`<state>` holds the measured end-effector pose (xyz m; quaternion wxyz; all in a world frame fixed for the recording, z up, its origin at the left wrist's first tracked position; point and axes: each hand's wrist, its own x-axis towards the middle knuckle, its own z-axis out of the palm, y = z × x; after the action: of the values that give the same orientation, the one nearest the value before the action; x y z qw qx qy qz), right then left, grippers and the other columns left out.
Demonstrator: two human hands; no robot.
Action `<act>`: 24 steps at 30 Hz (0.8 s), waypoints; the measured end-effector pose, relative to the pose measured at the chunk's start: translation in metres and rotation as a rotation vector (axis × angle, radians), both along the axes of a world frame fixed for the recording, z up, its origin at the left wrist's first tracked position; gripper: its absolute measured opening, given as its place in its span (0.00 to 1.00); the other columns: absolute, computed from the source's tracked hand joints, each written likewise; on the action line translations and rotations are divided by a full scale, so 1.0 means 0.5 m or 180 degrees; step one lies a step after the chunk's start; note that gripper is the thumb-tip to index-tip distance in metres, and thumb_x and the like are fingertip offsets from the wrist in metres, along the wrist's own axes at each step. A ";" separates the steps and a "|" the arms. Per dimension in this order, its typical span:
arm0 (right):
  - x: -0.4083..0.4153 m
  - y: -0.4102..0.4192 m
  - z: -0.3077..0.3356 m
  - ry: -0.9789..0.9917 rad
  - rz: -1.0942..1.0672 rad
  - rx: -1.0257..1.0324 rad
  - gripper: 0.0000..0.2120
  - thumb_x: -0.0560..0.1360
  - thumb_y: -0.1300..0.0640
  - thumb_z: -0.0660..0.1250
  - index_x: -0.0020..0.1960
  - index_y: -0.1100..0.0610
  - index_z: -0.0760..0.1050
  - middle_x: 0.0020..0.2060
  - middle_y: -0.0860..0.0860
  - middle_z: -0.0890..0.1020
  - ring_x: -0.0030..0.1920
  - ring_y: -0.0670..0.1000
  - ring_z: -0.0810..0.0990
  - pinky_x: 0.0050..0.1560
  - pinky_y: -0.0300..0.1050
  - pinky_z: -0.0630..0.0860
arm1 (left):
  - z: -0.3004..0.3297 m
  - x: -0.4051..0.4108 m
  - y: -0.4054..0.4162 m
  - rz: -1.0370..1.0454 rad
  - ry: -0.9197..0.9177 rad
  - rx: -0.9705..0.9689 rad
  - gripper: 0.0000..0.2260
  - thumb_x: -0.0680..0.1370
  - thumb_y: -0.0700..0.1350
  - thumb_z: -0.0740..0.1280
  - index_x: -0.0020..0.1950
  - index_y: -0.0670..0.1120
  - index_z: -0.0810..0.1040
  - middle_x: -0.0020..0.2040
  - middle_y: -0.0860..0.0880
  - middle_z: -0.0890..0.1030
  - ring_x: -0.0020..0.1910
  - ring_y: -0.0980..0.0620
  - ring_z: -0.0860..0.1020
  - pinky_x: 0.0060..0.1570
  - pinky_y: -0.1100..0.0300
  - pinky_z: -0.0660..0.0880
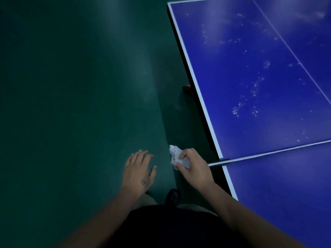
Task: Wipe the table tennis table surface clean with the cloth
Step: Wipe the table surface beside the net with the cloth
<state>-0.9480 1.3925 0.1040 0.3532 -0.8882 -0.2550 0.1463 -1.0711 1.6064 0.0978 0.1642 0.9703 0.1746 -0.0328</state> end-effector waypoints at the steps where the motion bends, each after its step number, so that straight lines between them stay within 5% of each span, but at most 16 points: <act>1: 0.010 0.005 -0.001 0.0007 -0.0019 0.0015 0.14 0.77 0.42 0.75 0.52 0.46 0.73 0.51 0.39 0.75 0.49 0.42 0.76 0.45 0.49 0.78 | -0.002 0.019 0.012 -0.0018 -0.0012 -0.0017 0.21 0.80 0.58 0.59 0.65 0.49 0.81 0.67 0.48 0.81 0.70 0.44 0.77 0.73 0.43 0.72; 15: 0.160 0.119 0.003 0.0416 -0.1067 -0.0309 0.11 0.78 0.38 0.70 0.51 0.39 0.69 0.52 0.40 0.75 0.48 0.45 0.77 0.45 0.54 0.80 | -0.015 0.334 0.222 -0.1193 -0.0034 -0.0099 0.22 0.80 0.59 0.58 0.67 0.51 0.80 0.67 0.50 0.80 0.72 0.46 0.75 0.75 0.45 0.70; 24: 0.181 0.147 0.003 0.0510 -0.2213 -0.0234 0.11 0.77 0.41 0.72 0.53 0.45 0.73 0.51 0.41 0.77 0.49 0.44 0.77 0.48 0.53 0.79 | -0.028 0.538 0.300 -0.2066 -0.0001 -0.0145 0.21 0.80 0.58 0.60 0.66 0.49 0.80 0.67 0.48 0.80 0.71 0.44 0.76 0.73 0.44 0.71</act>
<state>-0.8575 1.4658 0.1053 0.3685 -0.9197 0.0963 0.0956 -0.8018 1.7564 0.0837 0.1668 0.9714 -0.1447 -0.0872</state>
